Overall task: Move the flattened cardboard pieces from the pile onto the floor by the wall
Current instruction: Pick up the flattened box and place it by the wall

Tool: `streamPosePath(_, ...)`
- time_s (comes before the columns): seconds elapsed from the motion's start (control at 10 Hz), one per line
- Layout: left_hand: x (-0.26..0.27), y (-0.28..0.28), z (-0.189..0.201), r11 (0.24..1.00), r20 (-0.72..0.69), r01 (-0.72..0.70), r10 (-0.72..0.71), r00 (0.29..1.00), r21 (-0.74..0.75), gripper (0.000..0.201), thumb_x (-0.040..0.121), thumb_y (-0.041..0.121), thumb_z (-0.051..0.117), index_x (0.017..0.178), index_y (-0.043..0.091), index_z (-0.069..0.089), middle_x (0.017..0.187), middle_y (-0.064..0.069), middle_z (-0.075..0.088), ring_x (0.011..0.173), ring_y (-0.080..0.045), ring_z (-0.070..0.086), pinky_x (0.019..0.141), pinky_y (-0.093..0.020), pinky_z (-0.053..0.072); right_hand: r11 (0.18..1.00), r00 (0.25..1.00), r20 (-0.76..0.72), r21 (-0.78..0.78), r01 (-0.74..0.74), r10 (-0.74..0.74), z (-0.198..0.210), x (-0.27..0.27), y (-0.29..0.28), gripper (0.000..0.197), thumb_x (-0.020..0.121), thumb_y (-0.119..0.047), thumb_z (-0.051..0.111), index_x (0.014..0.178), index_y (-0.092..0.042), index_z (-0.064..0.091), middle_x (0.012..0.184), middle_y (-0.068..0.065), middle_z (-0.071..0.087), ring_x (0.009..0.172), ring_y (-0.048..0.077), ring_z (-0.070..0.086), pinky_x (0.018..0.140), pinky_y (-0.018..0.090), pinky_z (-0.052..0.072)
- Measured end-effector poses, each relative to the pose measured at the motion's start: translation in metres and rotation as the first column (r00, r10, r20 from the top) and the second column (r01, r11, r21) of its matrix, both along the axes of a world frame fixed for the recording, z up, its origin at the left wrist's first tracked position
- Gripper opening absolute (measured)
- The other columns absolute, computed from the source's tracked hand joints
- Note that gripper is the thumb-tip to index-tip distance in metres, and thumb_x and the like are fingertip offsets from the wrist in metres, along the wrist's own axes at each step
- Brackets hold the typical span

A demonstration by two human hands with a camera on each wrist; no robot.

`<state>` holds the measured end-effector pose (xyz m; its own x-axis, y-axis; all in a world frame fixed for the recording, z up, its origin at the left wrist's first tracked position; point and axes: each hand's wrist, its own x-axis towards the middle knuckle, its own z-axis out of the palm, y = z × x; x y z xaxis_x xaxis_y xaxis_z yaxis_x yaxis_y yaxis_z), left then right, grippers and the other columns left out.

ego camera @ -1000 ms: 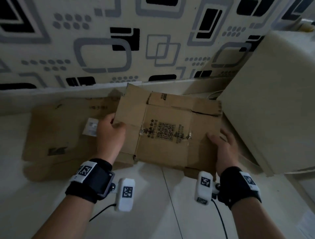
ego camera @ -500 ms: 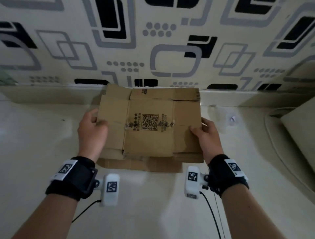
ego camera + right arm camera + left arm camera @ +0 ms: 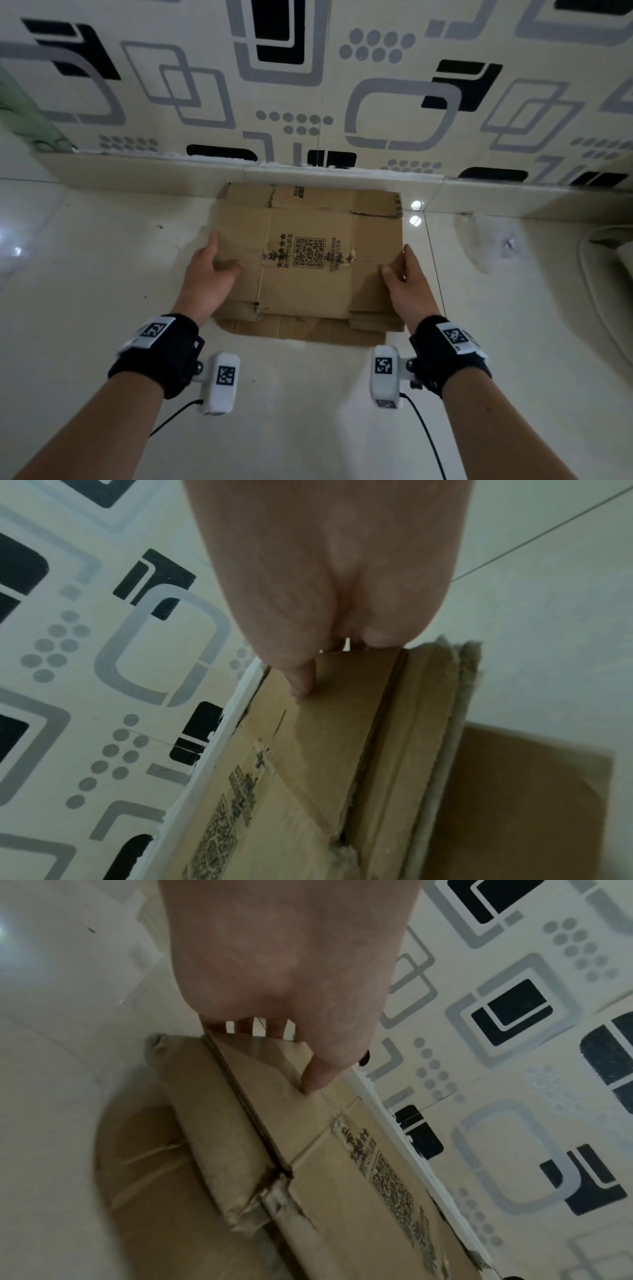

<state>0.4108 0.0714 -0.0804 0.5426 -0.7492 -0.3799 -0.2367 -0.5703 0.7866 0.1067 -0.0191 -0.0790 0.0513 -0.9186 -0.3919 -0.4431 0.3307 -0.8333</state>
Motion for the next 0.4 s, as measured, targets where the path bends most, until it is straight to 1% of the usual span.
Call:
streamPosePath(0.1,0.002,-0.002,0.001,0.998,0.004,-0.006,0.006,1.000,-0.060,0.087,0.096,0.032,0.066,0.165,0.036,0.013,0.163,0.002,0.035,0.148,-0.025,0.037,0.117,-0.045,0.034,0.999,0.998,0.057,-0.021,0.023,-0.022,0.003,0.002,0.000,0.070,0.104,-0.021,0.052,0.164,-0.031,0.017,0.166,0.002,0.033,0.150,0.023,0.036,0.117,0.038,0.034)
streamPosePath(0.2,0.001,-0.003,0.003,0.994,0.014,-0.007,0.008,1.000,-0.113,0.091,0.091,0.035,0.069,0.163,0.042,0.015,0.163,0.003,0.033,0.148,-0.023,0.037,0.118,-0.051,0.035,0.994,0.998,0.048,-0.094,0.055,-0.050,0.005,0.003,0.000,0.074,0.100,-0.023,0.060,0.163,-0.033,0.021,0.170,-0.003,0.024,0.156,0.018,0.024,0.123,0.044,0.028)
streamPosePath(0.3,0.000,-0.006,0.006,0.987,0.061,0.008,0.001,0.998,-0.162,0.089,0.089,0.040,0.071,0.161,0.044,0.019,0.164,0.004,0.031,0.149,-0.023,0.034,0.118,-0.053,0.034,0.989,0.998,0.053,-0.138,0.052,-0.045,0.006,0.004,0.000,0.083,0.095,-0.027,0.068,0.163,-0.034,0.019,0.172,-0.006,0.018,0.158,0.015,0.017,0.125,0.044,0.022)
streamPosePath(0.4,-0.004,-0.009,0.014,0.986,0.181,0.032,-0.002,0.984,-0.163,0.089,0.085,0.049,0.069,0.160,0.046,0.021,0.166,0.006,0.028,0.152,-0.023,0.029,0.118,-0.057,0.032,0.982,0.997,0.070,-0.184,0.037,-0.025,0.010,0.006,0.001,0.090,0.092,-0.029,0.072,0.163,-0.036,0.018,0.172,-0.009,0.017,0.158,0.014,0.015,0.125,0.045,0.021)
